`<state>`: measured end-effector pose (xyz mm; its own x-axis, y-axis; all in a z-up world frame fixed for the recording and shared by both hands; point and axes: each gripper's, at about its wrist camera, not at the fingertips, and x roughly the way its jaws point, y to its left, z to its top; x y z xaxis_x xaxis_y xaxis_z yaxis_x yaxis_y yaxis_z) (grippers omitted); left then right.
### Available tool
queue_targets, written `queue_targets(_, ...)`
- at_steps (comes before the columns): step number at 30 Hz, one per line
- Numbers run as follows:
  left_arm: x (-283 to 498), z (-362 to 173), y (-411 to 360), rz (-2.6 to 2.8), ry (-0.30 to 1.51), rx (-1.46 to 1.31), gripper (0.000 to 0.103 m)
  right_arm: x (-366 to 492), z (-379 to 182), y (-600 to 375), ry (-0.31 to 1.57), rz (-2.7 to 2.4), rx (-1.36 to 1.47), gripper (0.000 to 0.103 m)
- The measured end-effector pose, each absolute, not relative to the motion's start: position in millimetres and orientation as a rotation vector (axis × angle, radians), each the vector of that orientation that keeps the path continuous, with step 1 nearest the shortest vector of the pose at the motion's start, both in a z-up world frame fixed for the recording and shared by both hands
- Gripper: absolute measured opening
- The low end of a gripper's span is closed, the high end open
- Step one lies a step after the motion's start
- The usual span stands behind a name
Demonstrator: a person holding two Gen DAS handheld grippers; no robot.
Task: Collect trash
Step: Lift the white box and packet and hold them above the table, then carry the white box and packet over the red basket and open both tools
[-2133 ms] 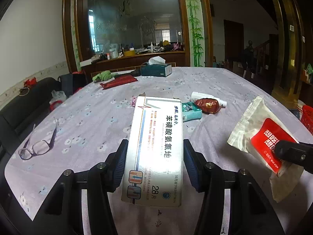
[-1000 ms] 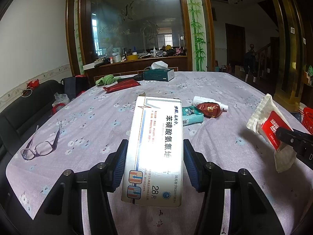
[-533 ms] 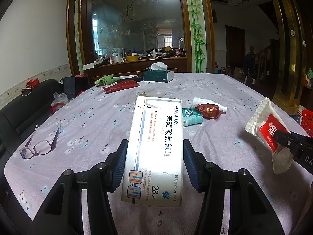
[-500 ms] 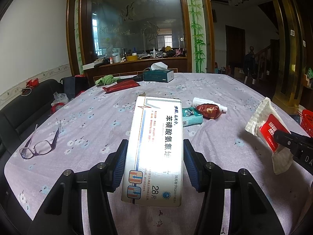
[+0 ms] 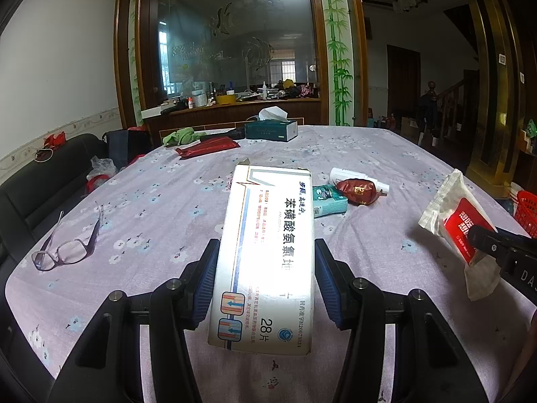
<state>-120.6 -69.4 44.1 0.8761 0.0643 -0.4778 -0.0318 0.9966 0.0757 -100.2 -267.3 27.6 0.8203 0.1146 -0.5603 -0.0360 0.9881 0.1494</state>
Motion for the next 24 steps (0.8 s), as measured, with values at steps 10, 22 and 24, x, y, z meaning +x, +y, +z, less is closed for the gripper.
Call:
queue_targets(10,-115.2,44.9,-74.2,0.042,0.525,0.066,0.053,-101.8,28.8,-271.4,0.585,0.08,0.15,0.028)
queue_targets(22,-116.7,82.1,-103.2,-0.079,0.535,0.033,0.053,-116.9,61.0,-297.2,0.563,0.128,0.269,0.028)
queue_targets(24,-119.1,88.8,-113.3,-0.118,0.539,0.039,0.053,-118.4,62.5,-305.7,0.575,0.131,0.306,0.028)
